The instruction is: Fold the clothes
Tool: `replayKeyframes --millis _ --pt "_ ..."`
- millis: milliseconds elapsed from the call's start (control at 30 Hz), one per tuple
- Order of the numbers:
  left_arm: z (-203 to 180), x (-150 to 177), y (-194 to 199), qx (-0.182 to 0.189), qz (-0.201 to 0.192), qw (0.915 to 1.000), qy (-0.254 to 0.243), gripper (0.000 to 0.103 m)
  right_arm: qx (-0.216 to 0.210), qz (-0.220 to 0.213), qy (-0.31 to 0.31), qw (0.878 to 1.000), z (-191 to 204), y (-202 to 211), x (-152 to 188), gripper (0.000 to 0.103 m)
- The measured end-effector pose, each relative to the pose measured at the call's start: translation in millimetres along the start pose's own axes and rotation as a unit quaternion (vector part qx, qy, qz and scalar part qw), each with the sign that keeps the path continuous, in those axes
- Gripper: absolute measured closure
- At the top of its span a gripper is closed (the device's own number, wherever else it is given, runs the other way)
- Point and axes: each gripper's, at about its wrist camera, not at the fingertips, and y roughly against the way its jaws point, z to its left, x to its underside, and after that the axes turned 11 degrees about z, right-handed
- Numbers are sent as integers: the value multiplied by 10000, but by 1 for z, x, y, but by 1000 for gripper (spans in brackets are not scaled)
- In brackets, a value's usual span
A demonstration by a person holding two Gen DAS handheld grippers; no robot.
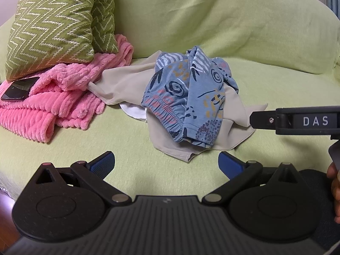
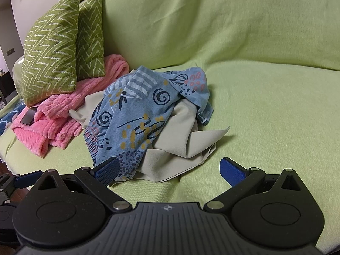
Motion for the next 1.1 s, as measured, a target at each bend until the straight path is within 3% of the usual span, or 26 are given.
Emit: replayKeyframes --millis 367,500,567,633,700,767,833,900,967,1100 --pt "0 0 0 90 -90 9998 -120 1 -58 1 -2 10000 -2 0 0 0" --pt "3 -4 -1 77 -359 9978 -557 1 -266 77 120 9995 -2 1 -1 0" --pt "8 -6 -3 72 -476 9954 -823 1 -308 151 449 9984 3 3 -7 0" --pt "13 -8 -8 111 -489 9934 -1032 1 -19 -40 1341 9910 19 7 -12 0" --pt "19 -10 -13 150 -502 9909 -1240 2 153 -237 2398 9704 37 7 -17 3" --pt "25 -12 -18 189 -514 9879 -1448 12 214 -296 3416 9391 52 0 -20 21" --pt "31 -14 -24 228 -526 9845 -1655 35 245 -267 4183 9076 65 -10 -18 35" --pt "39 -17 -30 325 -474 9842 -1677 48 205 -236 4894 8715 77 -23 -15 35" --pt "46 -18 -34 370 -439 9854 -1603 50 247 -196 5434 8389 88 -37 -10 35" --pt "57 -21 -41 315 -413 9869 -1526 49 170 -36 5985 8010 105 -59 -2 31"
